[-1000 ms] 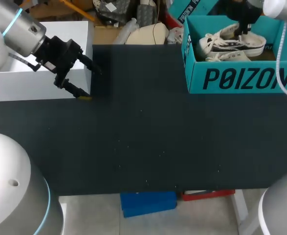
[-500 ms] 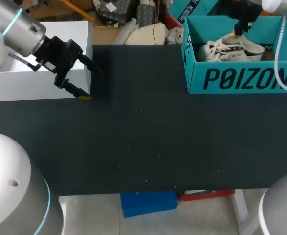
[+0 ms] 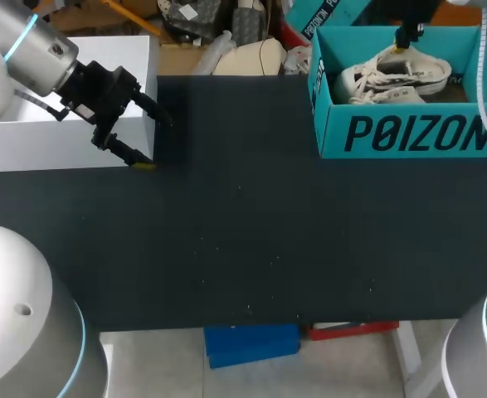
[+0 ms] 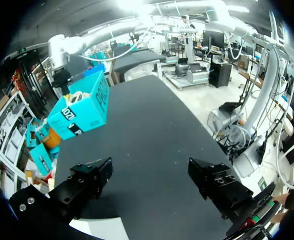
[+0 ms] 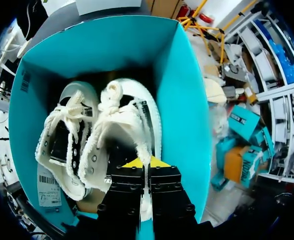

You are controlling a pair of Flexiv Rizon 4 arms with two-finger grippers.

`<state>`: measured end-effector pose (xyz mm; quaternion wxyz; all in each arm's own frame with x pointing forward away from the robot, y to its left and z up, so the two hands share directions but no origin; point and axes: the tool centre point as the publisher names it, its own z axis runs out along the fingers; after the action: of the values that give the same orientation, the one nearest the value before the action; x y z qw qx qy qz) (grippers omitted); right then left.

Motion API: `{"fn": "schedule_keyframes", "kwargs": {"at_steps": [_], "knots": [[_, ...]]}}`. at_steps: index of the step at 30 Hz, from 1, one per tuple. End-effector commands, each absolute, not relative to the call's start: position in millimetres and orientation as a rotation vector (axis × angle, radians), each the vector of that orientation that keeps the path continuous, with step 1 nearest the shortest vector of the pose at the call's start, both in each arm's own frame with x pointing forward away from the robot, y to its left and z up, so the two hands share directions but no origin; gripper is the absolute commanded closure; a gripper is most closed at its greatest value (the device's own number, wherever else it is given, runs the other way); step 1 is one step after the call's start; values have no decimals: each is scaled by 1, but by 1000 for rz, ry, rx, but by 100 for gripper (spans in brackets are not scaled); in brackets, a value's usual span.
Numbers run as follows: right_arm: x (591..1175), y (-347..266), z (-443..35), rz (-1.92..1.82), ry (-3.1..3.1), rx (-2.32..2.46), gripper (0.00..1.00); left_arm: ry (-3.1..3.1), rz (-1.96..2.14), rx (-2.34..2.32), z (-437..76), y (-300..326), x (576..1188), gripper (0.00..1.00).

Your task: Take the shoe out of the shoebox, open the shoe tongue, remove and reinsert the insole, then place the shoe into the shoebox

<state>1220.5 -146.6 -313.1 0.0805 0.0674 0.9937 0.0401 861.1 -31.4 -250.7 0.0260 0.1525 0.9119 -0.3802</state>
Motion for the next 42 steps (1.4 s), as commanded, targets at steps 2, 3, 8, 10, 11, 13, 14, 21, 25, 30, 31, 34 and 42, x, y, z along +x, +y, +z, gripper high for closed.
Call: {"fn": "schedule_keyframes", "kwargs": {"at_steps": [2, 3, 8, 10, 11, 13, 14, 21, 25, 30, 31, 34, 42], "knots": [[1193, -133, -310, 103, 2937, 220, 100, 2820, -1169, 471, -251, -32, 860, 0], [1193, -131, -311, 113, 2936, 227, 100, 2820, -1169, 471, -251, -32, 860, 0], [1193, -127, -313, 118, 2937, 206, 100, 2820, -1169, 471, -251, -32, 860, 0], [1195, -127, -313, 120, 2937, 197, 100, 2820, -1169, 471, -251, -32, 860, 0], [1196, -128, -313, 120, 2939, 184, 100, 2820, -1169, 471, -251, -32, 860, 0], [1198, -130, -313, 120, 2942, 171, 100, 2820, -1169, 471, -251, -32, 860, 0], [1200, -131, -313, 120, 2945, 163, 100, 2820, -1169, 471, -251, -32, 860, 0], [1208, -141, -315, 132, 2967, 118, 100, 2820, -1169, 471, -251, -32, 860, 0], [1213, -147, -320, 150, 2986, 88, 100, 2820, -1169, 471, -251, -32, 860, 0], [1216, -153, -322, 171, 3012, 50, 100, 2820, -1169, 471, -251, -32, 860, 0], [1216, -154, -323, 174, 3018, 41, 100, 2820, -1169, 471, -251, -32, 860, 0], [1217, -156, -325, 190, 3036, 13, 100, 2820, -1169, 471, -251, -32, 860, 0], [1222, -164, -331, 216, 3069, -36, 100, 2820, -1169, 471, -251, -32, 860, 0]]}}
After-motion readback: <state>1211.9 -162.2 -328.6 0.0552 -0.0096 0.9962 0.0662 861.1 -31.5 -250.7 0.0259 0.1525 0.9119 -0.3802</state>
